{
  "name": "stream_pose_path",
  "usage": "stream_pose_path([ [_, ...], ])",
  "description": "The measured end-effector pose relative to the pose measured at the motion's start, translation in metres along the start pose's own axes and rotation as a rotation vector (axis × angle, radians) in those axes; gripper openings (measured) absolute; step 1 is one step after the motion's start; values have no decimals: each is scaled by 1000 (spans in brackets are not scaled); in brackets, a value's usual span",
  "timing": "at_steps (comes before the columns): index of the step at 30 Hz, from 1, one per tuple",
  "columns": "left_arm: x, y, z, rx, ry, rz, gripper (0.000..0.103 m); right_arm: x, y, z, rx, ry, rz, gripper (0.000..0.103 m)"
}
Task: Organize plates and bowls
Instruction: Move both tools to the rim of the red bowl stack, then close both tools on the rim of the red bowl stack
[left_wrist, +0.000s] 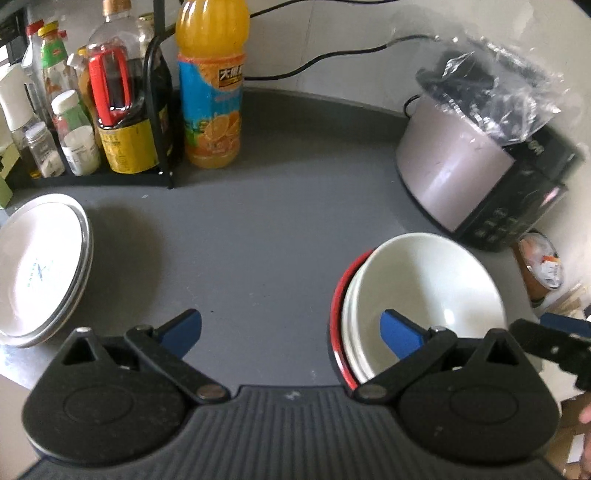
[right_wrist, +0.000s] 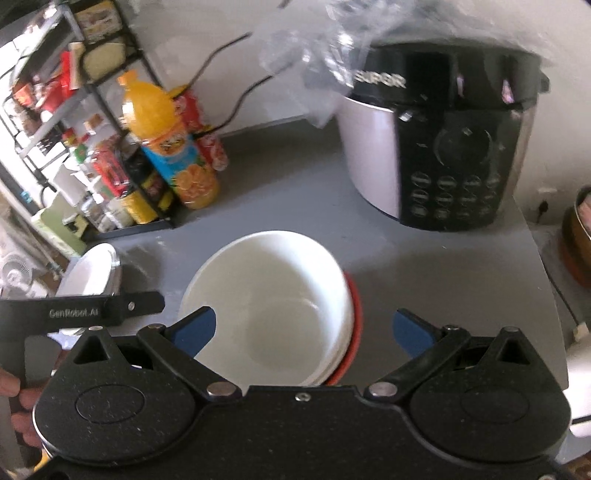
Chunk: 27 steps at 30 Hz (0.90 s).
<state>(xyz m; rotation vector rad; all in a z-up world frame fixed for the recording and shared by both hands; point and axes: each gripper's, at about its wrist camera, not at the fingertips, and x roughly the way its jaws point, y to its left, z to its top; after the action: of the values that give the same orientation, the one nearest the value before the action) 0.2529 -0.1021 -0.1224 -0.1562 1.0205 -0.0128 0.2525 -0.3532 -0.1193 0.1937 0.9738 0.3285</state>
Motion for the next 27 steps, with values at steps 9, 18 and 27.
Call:
stream_pose_path([
  [9,36,12,-3,-108,70,-41,99,44,-18,-3,95,109,2,95],
  [18,59,13,-5,-171,125,-100,81,72,-27,-5,181,178,26,76],
  [27,80,14,-11,-237,190,-183,64,84,-40,-10,288,213,65,57],
])
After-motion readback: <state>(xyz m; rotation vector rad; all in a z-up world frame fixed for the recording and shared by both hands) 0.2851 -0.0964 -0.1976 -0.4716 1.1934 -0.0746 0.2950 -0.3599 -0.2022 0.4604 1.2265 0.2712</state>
